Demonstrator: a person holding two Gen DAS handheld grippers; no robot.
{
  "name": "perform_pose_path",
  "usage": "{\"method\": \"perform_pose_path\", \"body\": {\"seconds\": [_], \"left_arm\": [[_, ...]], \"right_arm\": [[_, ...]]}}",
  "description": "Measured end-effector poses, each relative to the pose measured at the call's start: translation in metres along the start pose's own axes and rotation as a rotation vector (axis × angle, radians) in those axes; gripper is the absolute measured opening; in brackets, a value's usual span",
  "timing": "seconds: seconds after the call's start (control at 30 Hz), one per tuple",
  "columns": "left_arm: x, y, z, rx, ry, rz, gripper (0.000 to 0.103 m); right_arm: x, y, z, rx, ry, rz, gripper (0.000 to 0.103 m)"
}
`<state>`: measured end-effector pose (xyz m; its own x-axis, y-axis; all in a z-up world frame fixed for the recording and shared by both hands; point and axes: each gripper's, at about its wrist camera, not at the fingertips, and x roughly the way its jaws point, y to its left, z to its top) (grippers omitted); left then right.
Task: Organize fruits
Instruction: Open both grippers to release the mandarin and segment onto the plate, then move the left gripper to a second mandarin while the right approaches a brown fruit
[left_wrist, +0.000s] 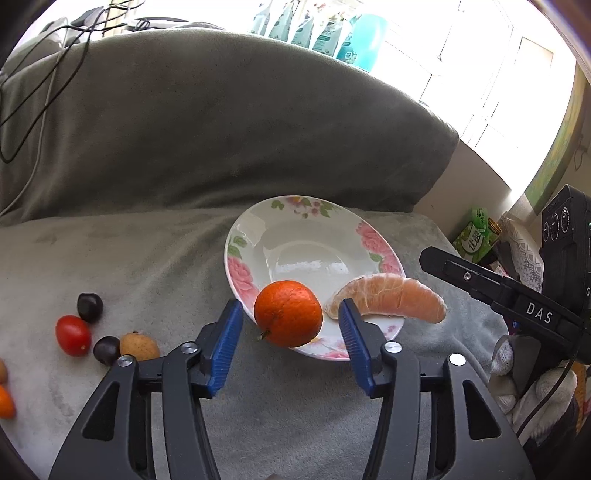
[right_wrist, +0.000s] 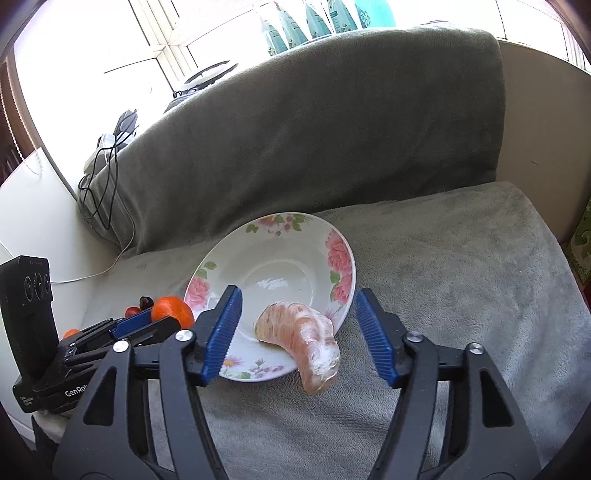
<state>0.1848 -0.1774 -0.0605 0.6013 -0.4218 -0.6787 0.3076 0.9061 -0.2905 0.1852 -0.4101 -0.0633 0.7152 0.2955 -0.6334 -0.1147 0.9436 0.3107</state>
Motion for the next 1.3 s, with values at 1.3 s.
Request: {"method": "perform_pose_path", "body": {"seconds": [1.3], "left_arm": [[-0.091,0.058,-0.036,-0.115,-0.142,0.118,0.073]], "right_arm": [[-0.014,0.079,-0.006,-0.13,-0.014,0.064,0.101]]}}
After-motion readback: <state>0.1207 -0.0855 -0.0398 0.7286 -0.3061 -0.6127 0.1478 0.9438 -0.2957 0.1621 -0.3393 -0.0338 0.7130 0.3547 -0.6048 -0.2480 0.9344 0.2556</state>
